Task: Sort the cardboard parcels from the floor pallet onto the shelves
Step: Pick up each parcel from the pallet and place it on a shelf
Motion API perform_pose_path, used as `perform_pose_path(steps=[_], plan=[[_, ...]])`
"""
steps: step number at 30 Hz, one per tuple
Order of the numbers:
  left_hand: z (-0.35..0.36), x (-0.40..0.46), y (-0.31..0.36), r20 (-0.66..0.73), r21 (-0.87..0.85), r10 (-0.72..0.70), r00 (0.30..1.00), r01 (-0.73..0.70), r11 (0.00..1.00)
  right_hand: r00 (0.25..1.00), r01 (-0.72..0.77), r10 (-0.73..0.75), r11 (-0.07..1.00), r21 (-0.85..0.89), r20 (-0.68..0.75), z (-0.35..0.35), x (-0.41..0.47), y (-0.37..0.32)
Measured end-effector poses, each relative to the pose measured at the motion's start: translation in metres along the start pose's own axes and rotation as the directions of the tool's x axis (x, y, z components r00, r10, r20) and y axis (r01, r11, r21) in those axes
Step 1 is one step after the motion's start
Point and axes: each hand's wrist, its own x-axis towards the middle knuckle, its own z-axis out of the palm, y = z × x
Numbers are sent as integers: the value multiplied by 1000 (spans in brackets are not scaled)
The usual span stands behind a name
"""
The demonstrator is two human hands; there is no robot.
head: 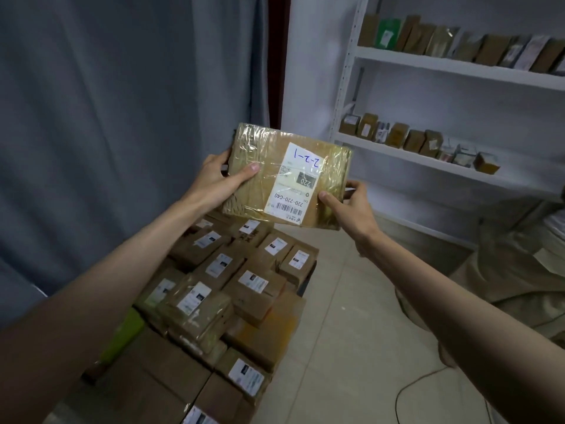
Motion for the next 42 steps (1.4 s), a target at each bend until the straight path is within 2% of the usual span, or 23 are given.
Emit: perform_pose_path(steps=[10, 15, 21, 27, 32, 37, 40, 42], plan=[[54, 89, -4, -174, 15, -96, 980, 100, 995, 980, 72, -73, 997, 11, 183, -23, 145, 25], [74, 107, -3, -296, -17, -171, 940, 174, 985, 941, 87, -93, 996, 32, 326, -21, 201, 33], [63, 102, -18, -408, -103, -304, 861, 287, 952, 877, 91, -111, 994, 66, 468, 22, 237, 35], [42, 114, -59, -453, -194, -361, 815, 305, 932, 833, 76, -81, 997, 31, 547, 88, 266, 39], [35, 153, -104, -493, -198, -407, 769, 357, 913, 810, 114, -78, 993, -26, 582, 128, 308, 43], [44, 197, -139, -408, -299, -498, 765, 404, 865, 820, 137, -68, 987, -80, 568, 152, 355, 57], [52, 223, -150, -397, -351, -540, 742, 421, 836, 822, 100, -10, 987, -128, 569, 160, 380, 68], [60, 237, -160, -350, -367, -559, 752, 439, 820, 831, 73, 24, 986, -151, 556, 164, 398, 76]])
